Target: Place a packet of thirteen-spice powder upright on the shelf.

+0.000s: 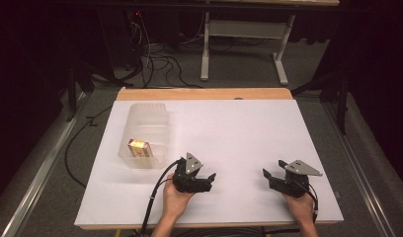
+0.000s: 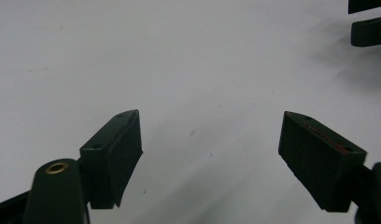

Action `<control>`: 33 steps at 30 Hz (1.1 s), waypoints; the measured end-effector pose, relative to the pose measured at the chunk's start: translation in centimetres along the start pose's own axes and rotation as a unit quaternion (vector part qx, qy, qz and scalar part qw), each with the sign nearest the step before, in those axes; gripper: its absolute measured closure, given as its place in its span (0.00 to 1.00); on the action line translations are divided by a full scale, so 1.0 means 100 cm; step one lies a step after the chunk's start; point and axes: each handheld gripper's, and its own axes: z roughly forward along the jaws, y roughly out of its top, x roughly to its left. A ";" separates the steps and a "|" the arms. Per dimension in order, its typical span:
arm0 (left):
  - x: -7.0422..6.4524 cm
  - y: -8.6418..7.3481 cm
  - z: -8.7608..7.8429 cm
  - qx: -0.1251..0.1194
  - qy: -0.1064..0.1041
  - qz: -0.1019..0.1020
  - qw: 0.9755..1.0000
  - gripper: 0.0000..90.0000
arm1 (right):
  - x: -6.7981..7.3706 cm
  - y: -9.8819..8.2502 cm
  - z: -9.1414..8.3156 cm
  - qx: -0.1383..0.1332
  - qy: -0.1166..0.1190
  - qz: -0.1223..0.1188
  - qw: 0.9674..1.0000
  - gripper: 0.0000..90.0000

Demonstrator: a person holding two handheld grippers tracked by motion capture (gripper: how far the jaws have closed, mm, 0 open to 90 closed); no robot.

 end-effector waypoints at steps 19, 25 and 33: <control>0.001 -0.004 0.014 -0.007 0.000 -0.010 1.000 0.25 | 0.000 0.000 0.000 0.000 0.000 0.002 1.000 0.32; 0.002 -0.006 0.019 -0.005 0.006 -0.007 1.000 0.25 | 0.000 0.000 0.000 0.000 0.000 0.002 1.000 0.32; 0.002 -0.007 0.023 -0.008 0.007 -0.010 1.000 0.25 | 0.000 0.000 0.000 0.000 0.000 0.002 1.000 0.32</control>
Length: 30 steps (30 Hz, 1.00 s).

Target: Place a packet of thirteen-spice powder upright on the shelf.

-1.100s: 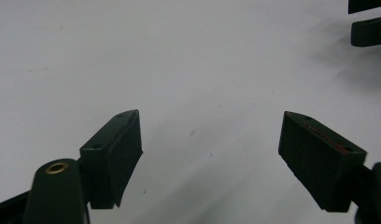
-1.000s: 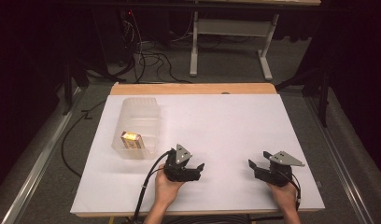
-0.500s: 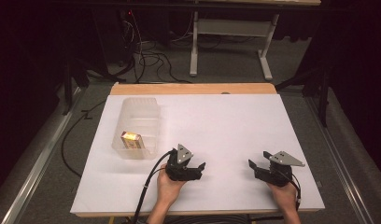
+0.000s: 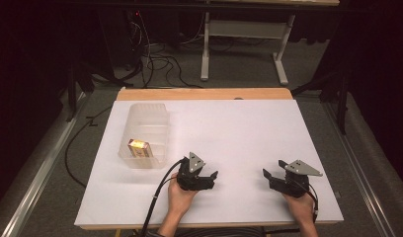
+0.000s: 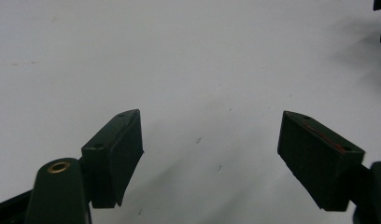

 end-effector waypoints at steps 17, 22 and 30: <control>0.002 -0.004 0.002 -0.027 0.022 -0.009 0.999 0.25 | 0.000 0.000 0.000 0.000 0.000 0.000 1.000 0.32; 0.006 -0.006 0.000 -0.041 0.019 -0.029 0.999 0.25 | 0.000 0.000 0.000 -0.001 0.000 -0.001 1.000 0.32; 0.001 -0.007 -0.001 -0.044 0.025 -0.006 0.999 0.25 | 0.000 0.000 0.000 -0.002 -0.001 -0.001 1.000 0.32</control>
